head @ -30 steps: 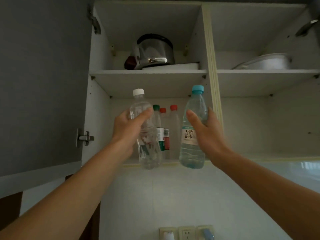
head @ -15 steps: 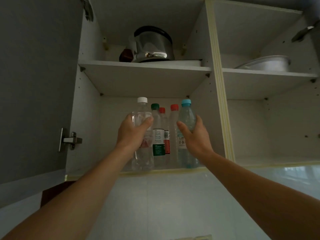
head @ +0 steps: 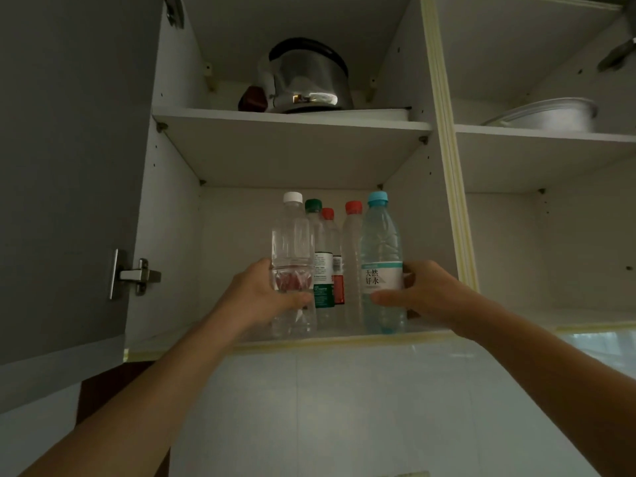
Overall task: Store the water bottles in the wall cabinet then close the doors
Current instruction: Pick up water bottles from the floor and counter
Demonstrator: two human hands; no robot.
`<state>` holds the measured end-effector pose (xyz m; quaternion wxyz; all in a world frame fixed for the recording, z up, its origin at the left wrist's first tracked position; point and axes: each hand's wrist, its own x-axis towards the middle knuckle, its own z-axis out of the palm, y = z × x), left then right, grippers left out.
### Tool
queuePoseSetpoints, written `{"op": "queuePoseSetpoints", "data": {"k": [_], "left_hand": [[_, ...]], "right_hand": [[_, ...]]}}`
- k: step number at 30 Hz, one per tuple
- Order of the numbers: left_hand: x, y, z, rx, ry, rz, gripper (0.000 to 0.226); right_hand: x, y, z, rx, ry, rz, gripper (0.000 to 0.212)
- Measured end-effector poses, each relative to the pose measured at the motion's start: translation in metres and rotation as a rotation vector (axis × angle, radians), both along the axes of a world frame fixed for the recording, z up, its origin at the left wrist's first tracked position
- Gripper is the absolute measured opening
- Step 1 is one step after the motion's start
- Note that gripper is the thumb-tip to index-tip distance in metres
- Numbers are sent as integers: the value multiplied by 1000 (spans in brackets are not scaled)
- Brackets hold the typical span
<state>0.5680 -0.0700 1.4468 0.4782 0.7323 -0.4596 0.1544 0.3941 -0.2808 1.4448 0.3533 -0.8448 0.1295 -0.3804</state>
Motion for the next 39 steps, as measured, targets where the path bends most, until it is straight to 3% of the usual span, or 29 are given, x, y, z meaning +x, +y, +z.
{"op": "queuePoseSetpoints", "data": {"k": [8,18,22,26,29,31,34,37,39], "left_hand": [[7,-31,-4,-76,57,-76,29],[8,-56,-6,-75,71,-25,35],[3,-63,-6,-65,58,54,45],[-9,-59,-4,74,-46,218,43],[-28,-50,-8,-22,-115,301,36],[-50,-47,-13,-156,-129,298,30],[-97,-46,-27,-265,-89,117,24],[-146,-49,-49,-310,13,-89,37],[-175,-53,-72,-330,79,-166,41]], "right_hand": [[31,-13,1,-12,-7,-66,27],[52,-16,-5,40,-30,-119,46],[49,-11,-9,-18,-26,-148,47],[21,3,-13,-166,-6,-247,50],[-14,17,-21,-223,-77,-237,61],[-42,24,-29,-325,-110,-262,52],[-85,33,-44,-375,-191,-263,24],[-118,37,-68,-308,-258,-229,7],[-134,37,-92,-237,-269,-223,10]]}}
